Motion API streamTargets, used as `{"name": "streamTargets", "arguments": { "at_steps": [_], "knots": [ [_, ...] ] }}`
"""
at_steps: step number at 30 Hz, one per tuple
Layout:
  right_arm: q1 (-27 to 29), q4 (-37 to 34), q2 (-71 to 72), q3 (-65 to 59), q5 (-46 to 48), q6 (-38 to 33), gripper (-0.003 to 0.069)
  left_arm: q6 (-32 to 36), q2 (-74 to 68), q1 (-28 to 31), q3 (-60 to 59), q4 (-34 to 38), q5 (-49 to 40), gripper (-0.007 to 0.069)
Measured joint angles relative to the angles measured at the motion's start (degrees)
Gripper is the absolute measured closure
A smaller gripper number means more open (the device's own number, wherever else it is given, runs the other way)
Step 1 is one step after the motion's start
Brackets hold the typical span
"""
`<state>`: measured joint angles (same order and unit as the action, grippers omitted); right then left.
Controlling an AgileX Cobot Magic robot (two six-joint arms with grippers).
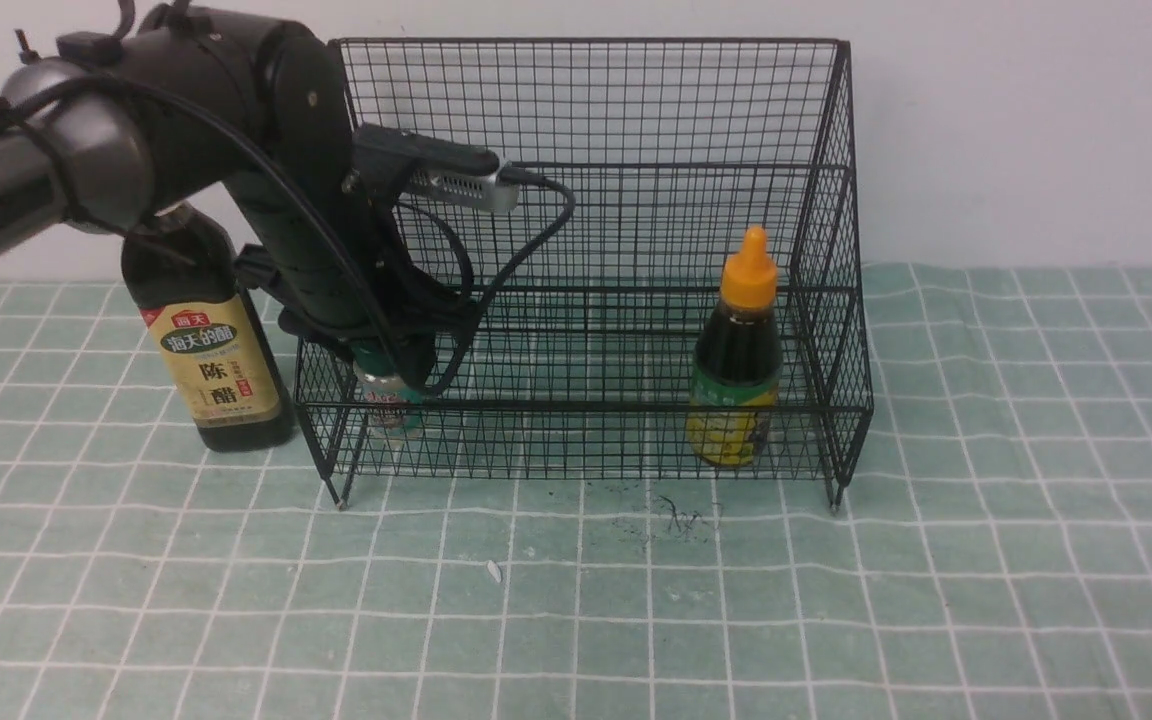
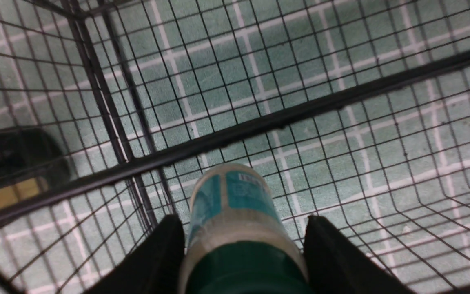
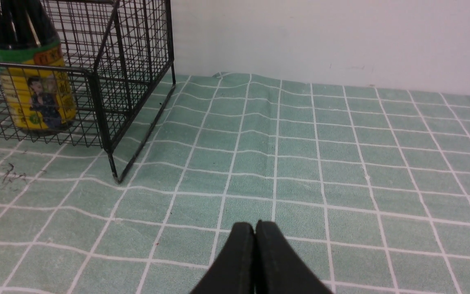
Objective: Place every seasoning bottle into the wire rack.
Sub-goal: Use the left arm to put the condiment bottle back on the shelf, then use the left arm to grab the condiment bottle closest to it
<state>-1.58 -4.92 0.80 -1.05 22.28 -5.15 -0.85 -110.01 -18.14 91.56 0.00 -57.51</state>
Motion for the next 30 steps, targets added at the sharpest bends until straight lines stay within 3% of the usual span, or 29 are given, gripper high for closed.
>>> {"name": "streamTargets", "arguments": {
  "at_steps": [4,11,17,19,22,27,30],
  "knots": [
    [0.00,-0.05,0.00,0.00,0.00,0.00,0.0672,0.06,-0.65,-0.22,0.00,0.00,0.23,0.0273],
    [0.00,-0.05,0.00,0.00,0.00,0.00,0.0672,0.06,-0.65,-0.34,0.69,-1.14,0.25,0.0122],
    [0.00,-0.05,0.00,0.00,0.00,0.00,0.0672,0.06,-0.76,-0.40,8.35,-3.38,-7.31,0.0109],
    [0.00,-0.05,0.00,0.00,0.00,0.00,0.0672,0.06,-0.80,-0.40,13.97,-5.10,-11.23,0.0136],
    [0.00,-0.05,0.00,0.00,0.00,0.00,0.0672,0.06,-0.19,-0.40,23.47,-7.18,-12.80,0.0263],
    [0.00,-0.05,0.00,-0.01,0.00,0.00,0.0672,0.02,5.97,0.80,26.35,-6.69,-13.67,0.0582],
    [0.00,-0.05,0.00,-0.01,0.00,0.00,0.0672,-0.58,9.73,4.04,26.47,-6.69,-14.33,0.0623]
  ]
}}
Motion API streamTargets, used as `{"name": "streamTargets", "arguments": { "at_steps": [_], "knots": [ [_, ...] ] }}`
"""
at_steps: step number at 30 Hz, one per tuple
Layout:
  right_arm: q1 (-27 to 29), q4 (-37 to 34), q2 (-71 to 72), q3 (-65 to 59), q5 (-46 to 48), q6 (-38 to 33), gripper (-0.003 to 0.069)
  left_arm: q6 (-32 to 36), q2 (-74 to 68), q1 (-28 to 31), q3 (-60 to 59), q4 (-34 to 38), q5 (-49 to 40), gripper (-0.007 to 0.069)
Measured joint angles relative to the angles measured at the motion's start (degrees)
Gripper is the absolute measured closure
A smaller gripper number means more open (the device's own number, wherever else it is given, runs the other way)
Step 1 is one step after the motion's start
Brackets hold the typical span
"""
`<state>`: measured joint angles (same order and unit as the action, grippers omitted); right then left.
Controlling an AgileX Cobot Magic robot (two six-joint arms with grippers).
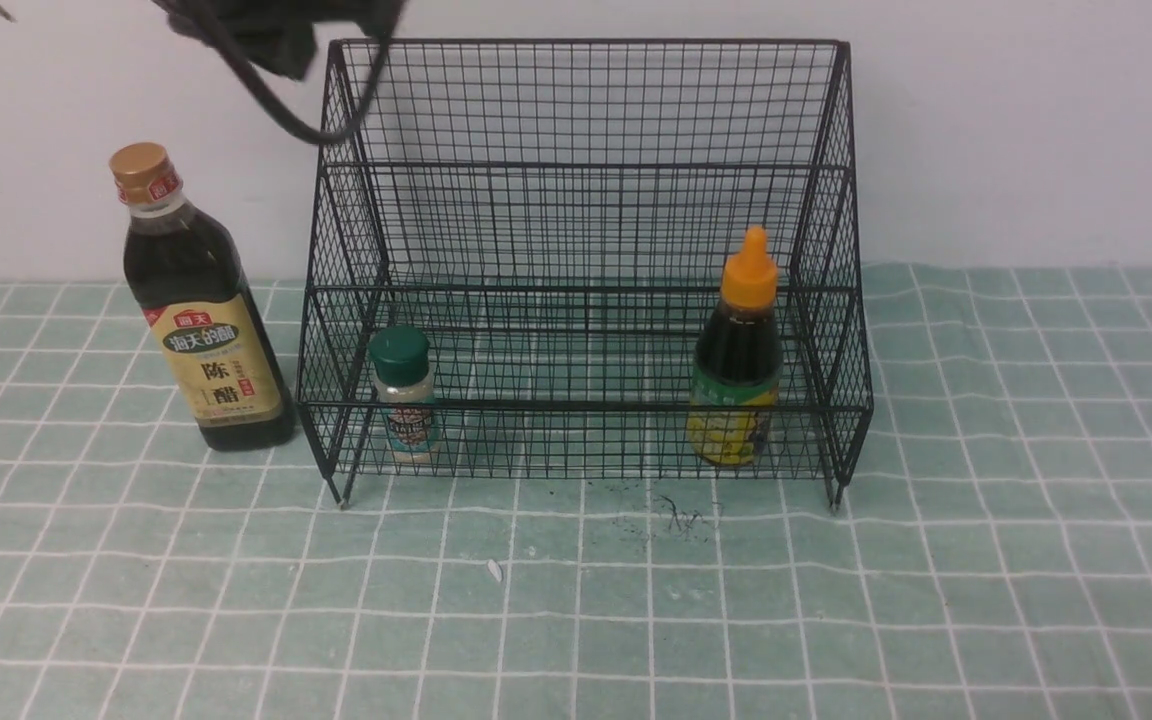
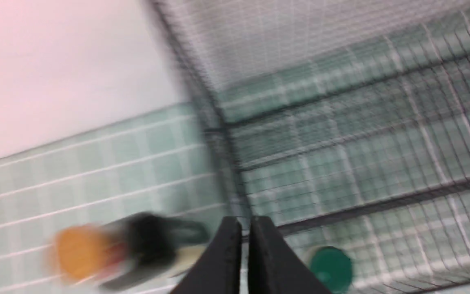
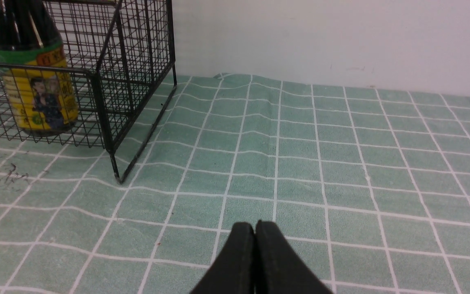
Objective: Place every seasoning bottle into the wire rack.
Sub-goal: Use the left arm to grab the condiment bottle closest to it
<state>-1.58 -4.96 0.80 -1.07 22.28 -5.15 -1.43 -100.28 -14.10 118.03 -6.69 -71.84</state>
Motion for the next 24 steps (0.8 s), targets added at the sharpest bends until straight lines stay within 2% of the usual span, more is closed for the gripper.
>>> {"name": "streamTargets", "arguments": {
  "at_steps": [8,13,17,19,20,21,24],
  "knots": [
    [0.00,0.00,0.00,0.00,0.00,0.00,0.0672,-3.75,3.06,10.97,0.28,2.70,-0.29,0.0626],
    [0.00,0.00,0.00,0.00,0.00,0.00,0.0672,-3.85,1.14,12.38,0.28,4.35,-0.36,0.0540],
    [0.00,0.00,0.00,0.00,0.00,0.00,0.0672,-3.85,-2.06,12.38,0.28,4.35,-0.36,0.0344],
    [0.00,0.00,0.00,0.00,0.00,0.00,0.0672,-3.85,-3.72,12.38,0.28,4.35,-0.36,0.0220],
    [0.00,0.00,0.00,0.00,0.00,0.00,0.0672,-3.85,-3.86,12.38,0.28,4.35,-0.36,0.0198],
    [0.00,0.00,0.00,0.00,0.00,0.00,0.0672,-3.91,-5.13,12.38,0.28,4.35,-0.36,0.0117],
    [0.00,0.00,0.00,0.00,0.00,0.00,0.0672,-3.96,-7.24,12.38,0.28,4.35,-0.36,0.0022]
  ]
}}
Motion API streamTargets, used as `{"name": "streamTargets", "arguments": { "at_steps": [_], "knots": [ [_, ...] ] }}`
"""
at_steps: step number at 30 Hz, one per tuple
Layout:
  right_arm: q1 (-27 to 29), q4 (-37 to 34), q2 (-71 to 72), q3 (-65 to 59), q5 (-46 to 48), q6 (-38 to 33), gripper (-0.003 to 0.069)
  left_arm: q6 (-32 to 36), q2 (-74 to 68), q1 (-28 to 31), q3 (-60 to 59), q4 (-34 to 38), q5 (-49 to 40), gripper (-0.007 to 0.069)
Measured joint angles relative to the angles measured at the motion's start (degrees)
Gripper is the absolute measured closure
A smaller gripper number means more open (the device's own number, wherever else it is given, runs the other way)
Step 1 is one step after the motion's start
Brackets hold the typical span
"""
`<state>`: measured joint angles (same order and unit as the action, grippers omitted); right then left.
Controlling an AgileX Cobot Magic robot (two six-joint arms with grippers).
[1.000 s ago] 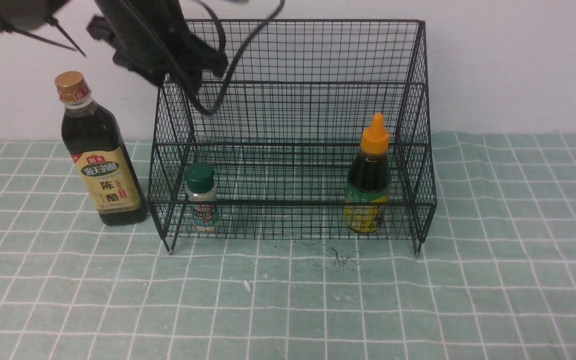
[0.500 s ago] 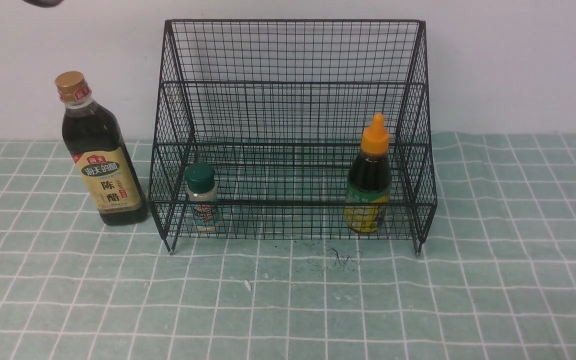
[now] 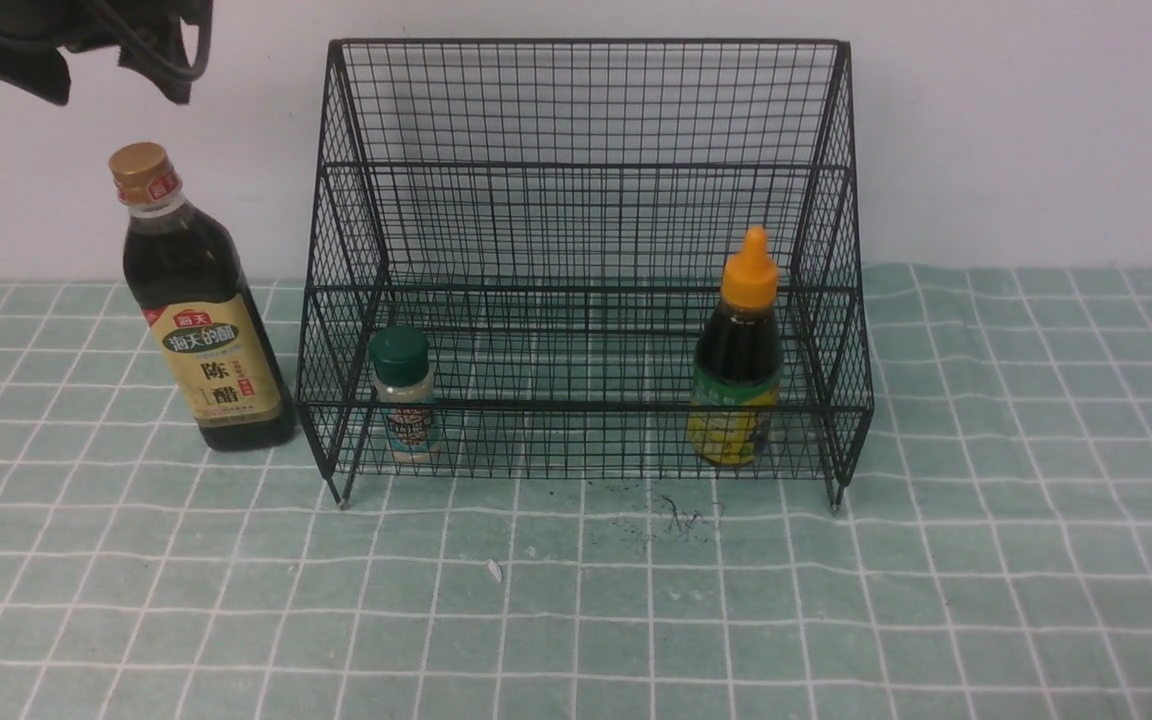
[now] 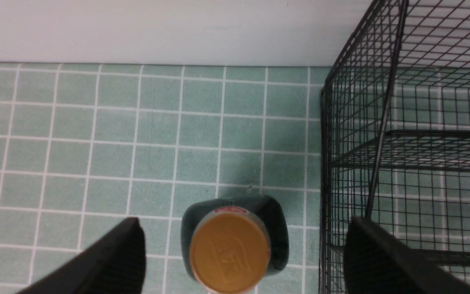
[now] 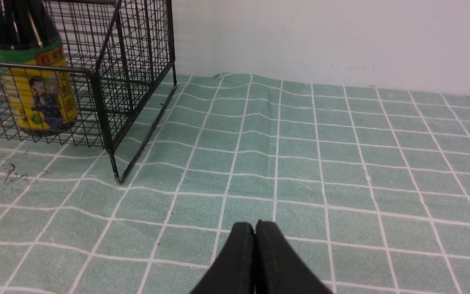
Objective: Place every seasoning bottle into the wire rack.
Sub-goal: Use the left arm to grab the condiment bottle closest to it
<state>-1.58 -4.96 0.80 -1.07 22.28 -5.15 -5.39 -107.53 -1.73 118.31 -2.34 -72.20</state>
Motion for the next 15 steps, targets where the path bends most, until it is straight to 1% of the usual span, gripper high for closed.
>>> {"name": "streamTargets", "arguments": {
  "at_steps": [2,5,10,11,12,15],
  "knots": [
    [0.00,0.00,0.00,0.00,0.00,0.00,0.0672,0.00,-1.46,0.00,0.00,0.00,0.00,0.0001],
    [0.00,0.00,0.00,0.00,0.00,0.00,0.0672,-0.13,-3.20,0.00,0.00,0.13,0.05,0.0002],
    [0.00,-0.05,0.00,0.00,0.00,0.00,0.0672,-0.36,-5.70,0.00,0.00,0.38,0.18,0.0096],
    [0.00,-0.05,0.00,0.00,0.00,0.00,0.0672,-0.36,-5.68,0.00,0.00,0.38,0.18,0.0099],
    [0.00,-0.05,0.00,0.00,0.00,0.00,0.0672,-0.36,-5.80,0.00,0.00,0.38,0.18,0.0127],
    [0.00,-0.05,0.00,0.00,0.00,0.00,0.0672,-0.36,-5.80,0.00,0.00,0.38,0.18,0.0150]
  ]
}}
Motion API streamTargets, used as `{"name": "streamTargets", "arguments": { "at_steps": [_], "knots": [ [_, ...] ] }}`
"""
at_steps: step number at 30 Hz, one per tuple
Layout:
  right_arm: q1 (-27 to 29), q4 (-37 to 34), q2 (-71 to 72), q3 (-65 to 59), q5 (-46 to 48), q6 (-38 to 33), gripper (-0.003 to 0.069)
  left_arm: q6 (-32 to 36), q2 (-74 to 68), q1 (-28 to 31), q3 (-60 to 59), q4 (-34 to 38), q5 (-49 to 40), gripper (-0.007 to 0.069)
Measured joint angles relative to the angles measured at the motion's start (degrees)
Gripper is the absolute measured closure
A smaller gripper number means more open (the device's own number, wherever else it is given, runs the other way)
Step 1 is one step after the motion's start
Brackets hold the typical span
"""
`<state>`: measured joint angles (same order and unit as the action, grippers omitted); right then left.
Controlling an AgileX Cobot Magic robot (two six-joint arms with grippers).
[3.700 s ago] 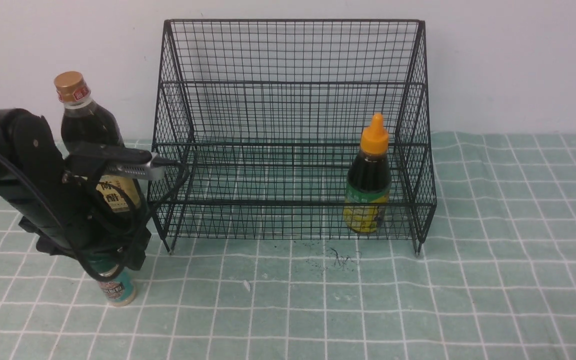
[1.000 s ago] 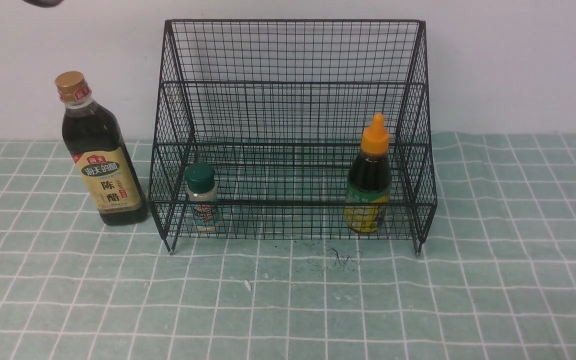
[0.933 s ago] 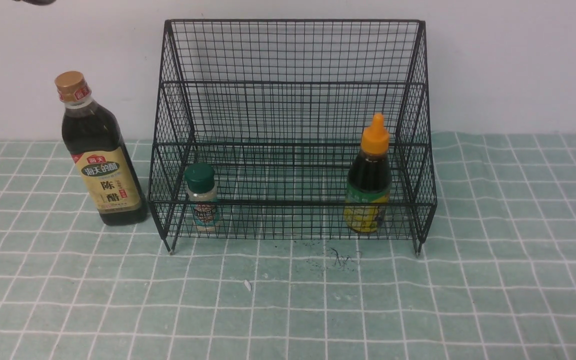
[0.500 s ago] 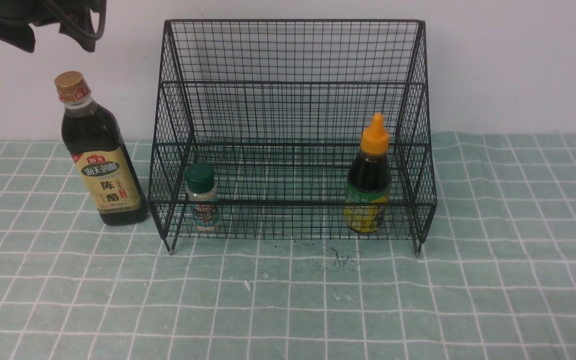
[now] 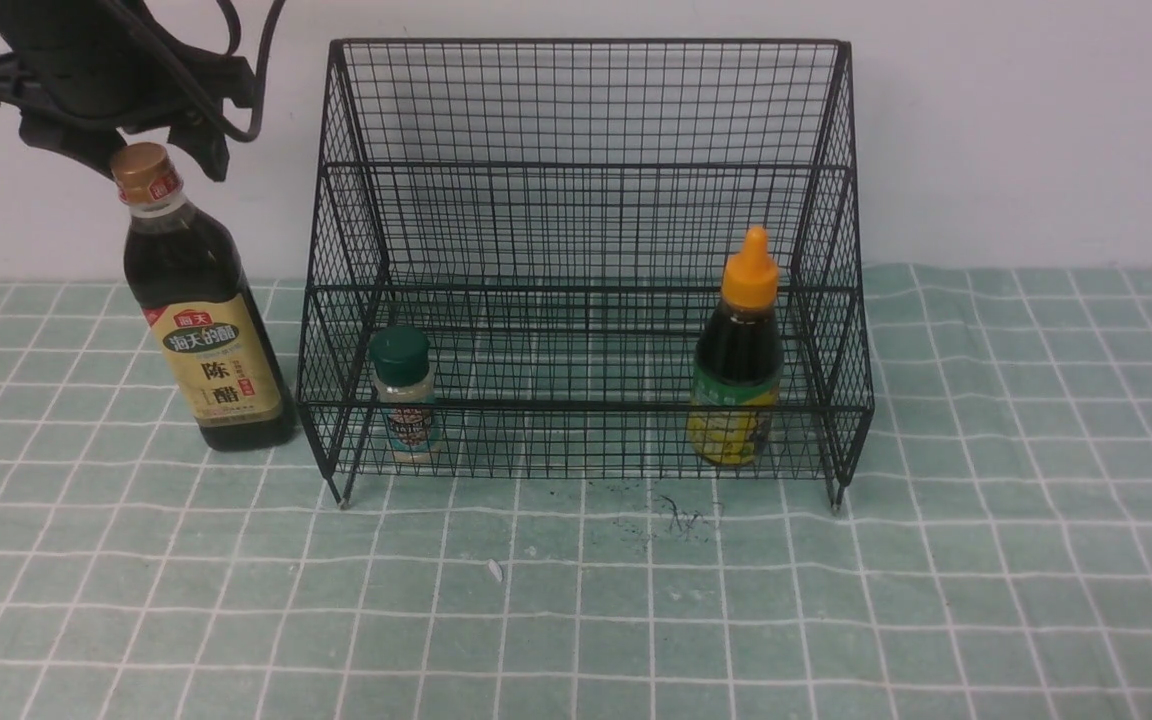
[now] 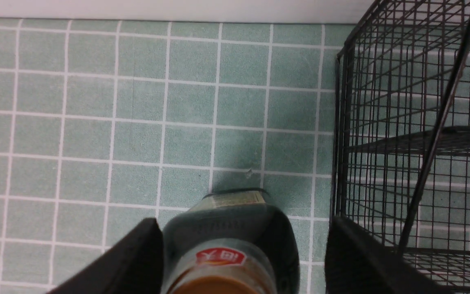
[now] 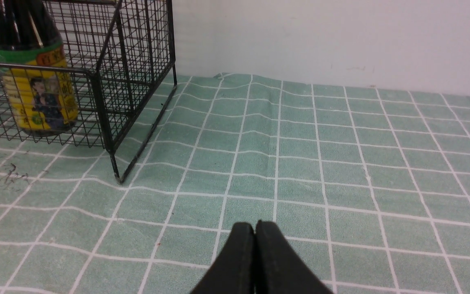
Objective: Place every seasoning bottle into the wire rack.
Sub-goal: Use the left arm to grab the condiment bottle closest to it, then use the left arm to put the condiment bottle back on the shelf
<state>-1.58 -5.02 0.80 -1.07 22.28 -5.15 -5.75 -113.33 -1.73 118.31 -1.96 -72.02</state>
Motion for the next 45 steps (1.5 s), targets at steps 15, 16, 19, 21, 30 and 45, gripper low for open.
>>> {"name": "streamTargets", "arguments": {
  "at_steps": [15,16,19,21,30,45],
  "knots": [
    [0.00,0.00,0.00,0.00,0.00,0.00,0.0672,-0.07,0.82,0.05,-5.61,-0.91,0.27,0.0158],
    [0.00,0.00,0.00,0.00,0.00,0.00,0.0672,-0.07,0.82,0.05,-5.61,-0.91,0.27,0.0158],
    [0.00,0.00,0.00,0.00,0.00,0.00,0.0672,-0.02,0.82,0.05,-5.61,-0.91,0.27,0.0158],
    [0.00,0.00,0.00,0.00,0.00,0.00,0.0672,-0.02,0.82,0.05,-5.61,-0.91,0.27,0.0158],
    [0.00,0.00,0.00,0.00,0.00,0.00,0.0672,0.66,1.32,0.05,-5.61,-1.10,0.33,0.0274],
    [0.00,0.00,0.00,0.00,0.00,0.00,0.0672,2.54,8.41,0.05,1.93,-2.27,-1.82,0.0304]
  ]
}}
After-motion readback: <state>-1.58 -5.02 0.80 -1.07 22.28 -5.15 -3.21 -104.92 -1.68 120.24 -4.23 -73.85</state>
